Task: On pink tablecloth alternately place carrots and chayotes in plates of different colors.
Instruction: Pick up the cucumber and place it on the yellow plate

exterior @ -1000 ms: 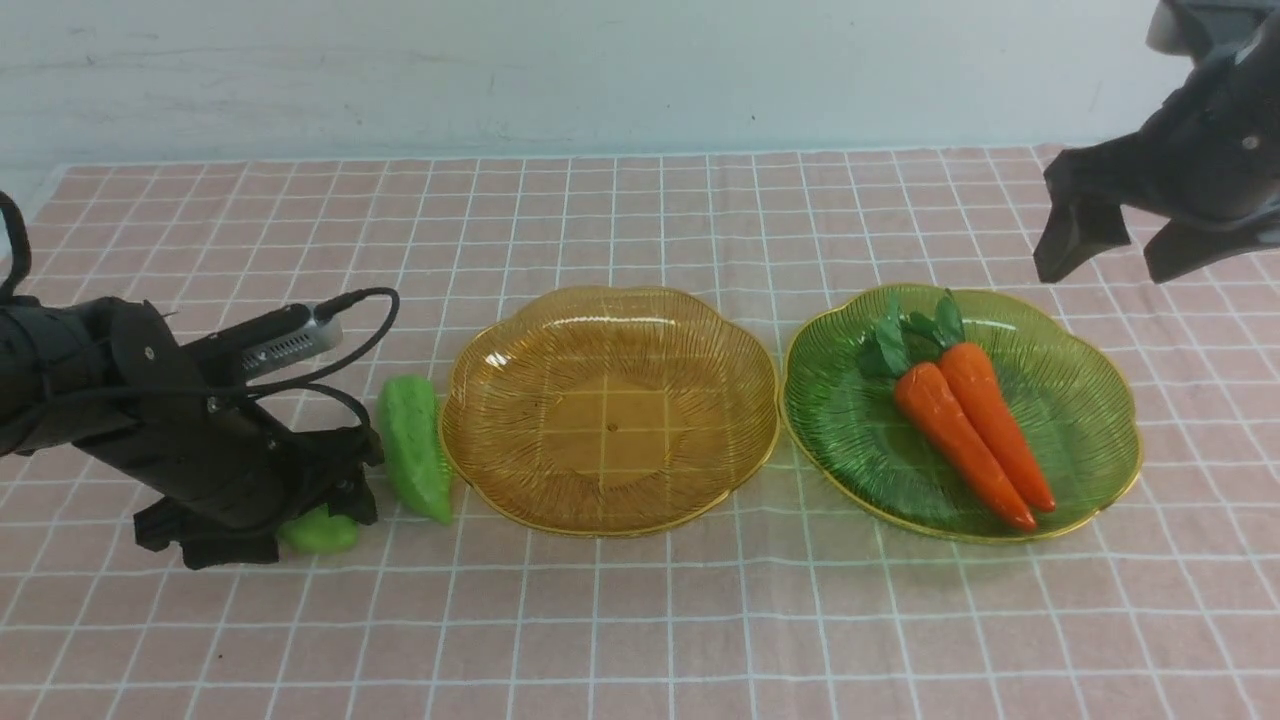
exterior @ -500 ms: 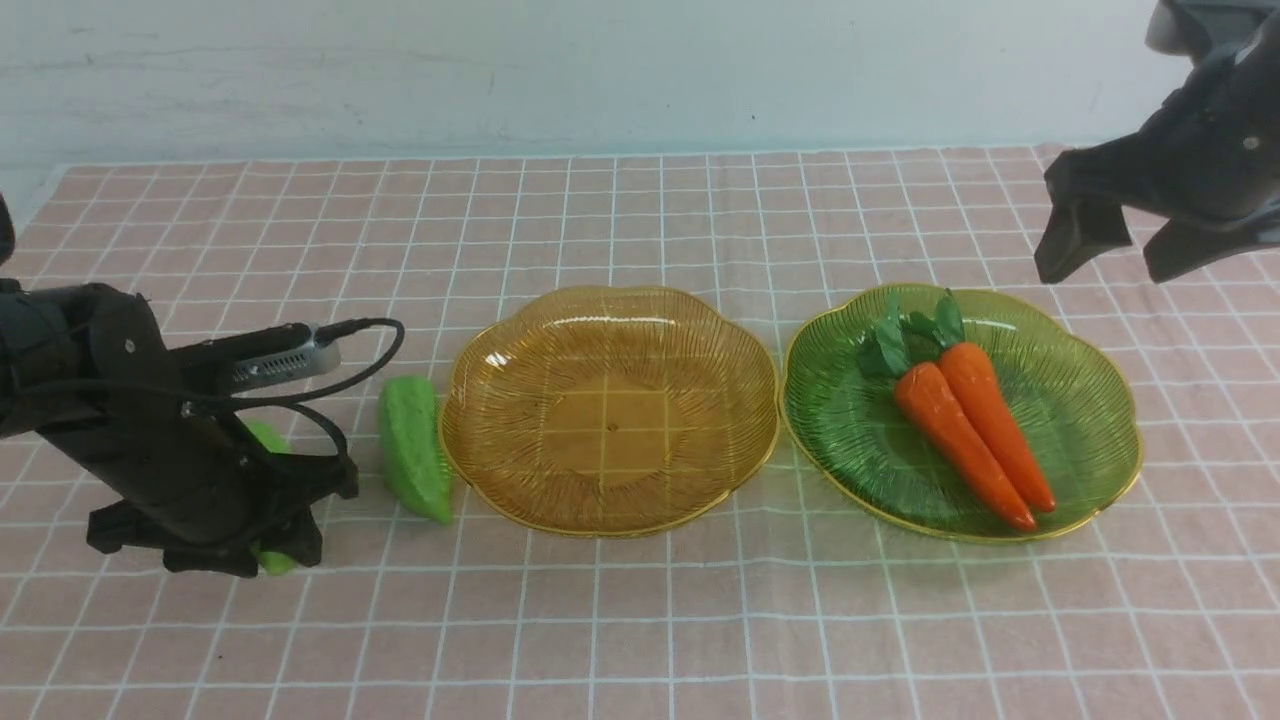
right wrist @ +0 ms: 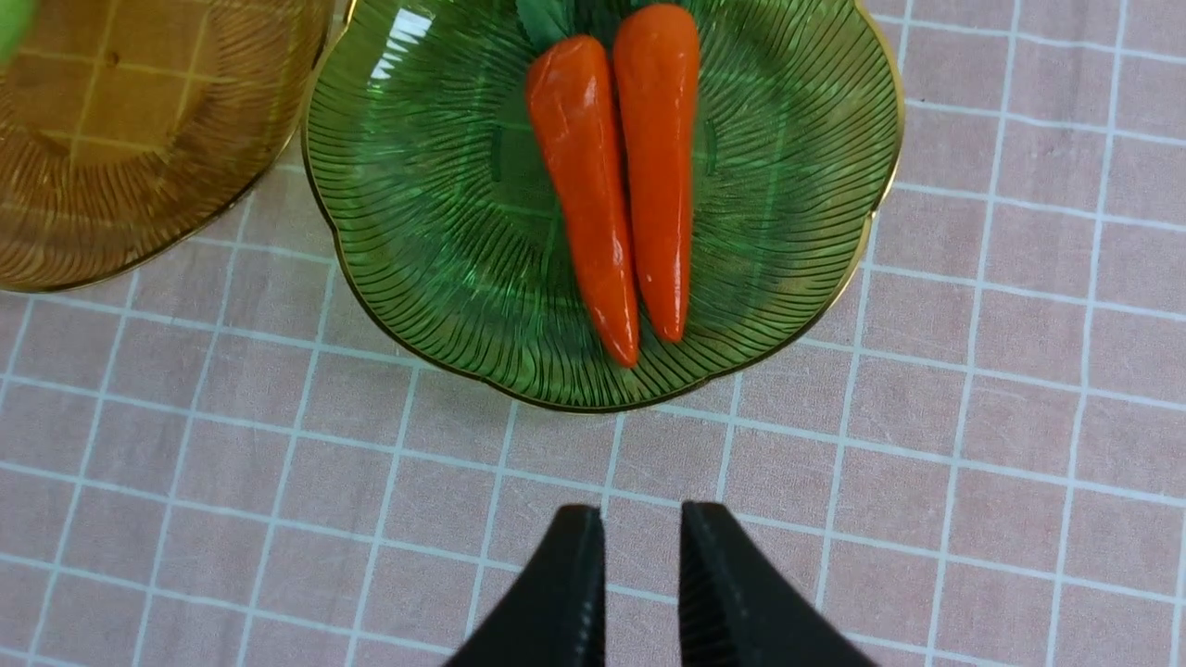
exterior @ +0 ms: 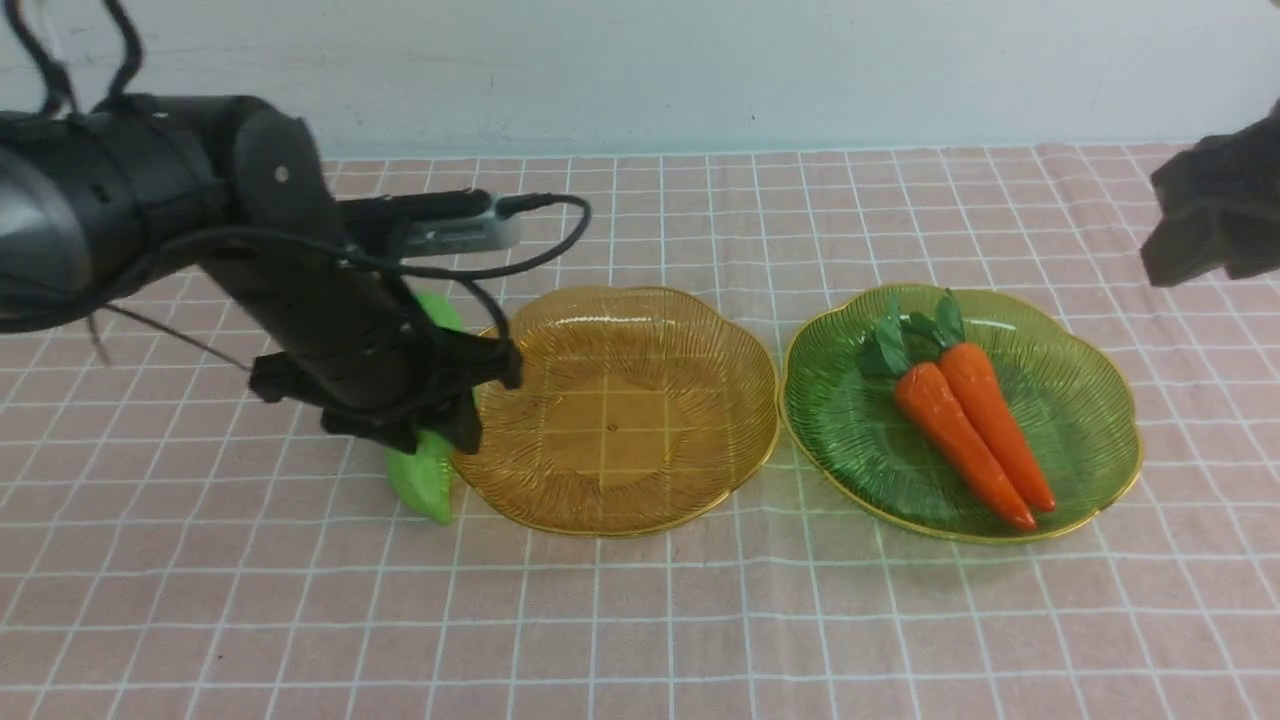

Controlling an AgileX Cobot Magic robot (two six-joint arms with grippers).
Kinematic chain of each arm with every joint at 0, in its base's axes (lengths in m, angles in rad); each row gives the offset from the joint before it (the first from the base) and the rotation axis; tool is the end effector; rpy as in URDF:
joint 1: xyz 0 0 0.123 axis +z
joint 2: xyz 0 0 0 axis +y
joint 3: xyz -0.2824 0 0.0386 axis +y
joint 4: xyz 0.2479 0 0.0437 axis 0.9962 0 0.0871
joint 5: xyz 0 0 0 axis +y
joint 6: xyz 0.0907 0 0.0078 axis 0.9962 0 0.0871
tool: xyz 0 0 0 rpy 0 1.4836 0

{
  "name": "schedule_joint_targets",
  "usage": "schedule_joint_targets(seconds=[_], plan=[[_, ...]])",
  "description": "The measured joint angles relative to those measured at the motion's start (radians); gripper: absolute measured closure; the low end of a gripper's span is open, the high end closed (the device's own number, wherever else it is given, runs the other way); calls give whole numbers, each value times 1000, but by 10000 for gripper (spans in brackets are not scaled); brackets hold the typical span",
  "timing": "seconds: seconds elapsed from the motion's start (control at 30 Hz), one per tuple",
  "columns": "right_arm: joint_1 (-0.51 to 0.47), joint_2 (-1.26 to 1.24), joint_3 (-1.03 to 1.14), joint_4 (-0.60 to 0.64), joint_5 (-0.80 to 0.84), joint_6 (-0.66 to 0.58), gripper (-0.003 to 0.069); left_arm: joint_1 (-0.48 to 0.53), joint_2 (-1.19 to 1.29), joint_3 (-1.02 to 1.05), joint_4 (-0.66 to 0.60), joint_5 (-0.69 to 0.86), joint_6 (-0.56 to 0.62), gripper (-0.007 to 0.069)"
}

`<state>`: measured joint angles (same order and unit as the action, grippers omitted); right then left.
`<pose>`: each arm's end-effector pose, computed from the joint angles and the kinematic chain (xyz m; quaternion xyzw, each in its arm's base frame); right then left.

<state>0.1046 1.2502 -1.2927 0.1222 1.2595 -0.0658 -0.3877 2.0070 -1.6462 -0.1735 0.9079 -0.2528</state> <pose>0.2297 0.0347 0.3756 -0.0774 0.9709 0.0650 0.2171 0.3993 -0.1765 0.2328 0.0269 0.9778 -0.1340 0.1586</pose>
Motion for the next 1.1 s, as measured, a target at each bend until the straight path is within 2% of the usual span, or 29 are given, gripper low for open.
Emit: schedule_joint_targets(seconds=[0.03,0.13,0.3,0.4,0.63,0.83,0.93,1.03,1.1], plan=[[0,0,1,0,0,0,549,2,0,-27,12,12,0,78],[0,0,1,0,0,0,550,23,0,-97,71,81,-1,15],[0,0,1,1,0,0,550,101,-1,-148,256,222,-64,17],[0,0,1,1,0,0,550,160,31,-149,289,239,-113,47],[0,0,1,23,0,1,550,247,140,-149,153,180,-137,62],[0,0,1,40,0,2,550,260,194,-149,61,152,-140,67],[0,0,1,40,0,2,550,262,206,-153,39,152,-139,119],[0,0,1,42,0,2,550,262,211,-157,40,158,-126,233],[0,0,1,42,0,2,550,262,211,-159,57,173,-123,278]])
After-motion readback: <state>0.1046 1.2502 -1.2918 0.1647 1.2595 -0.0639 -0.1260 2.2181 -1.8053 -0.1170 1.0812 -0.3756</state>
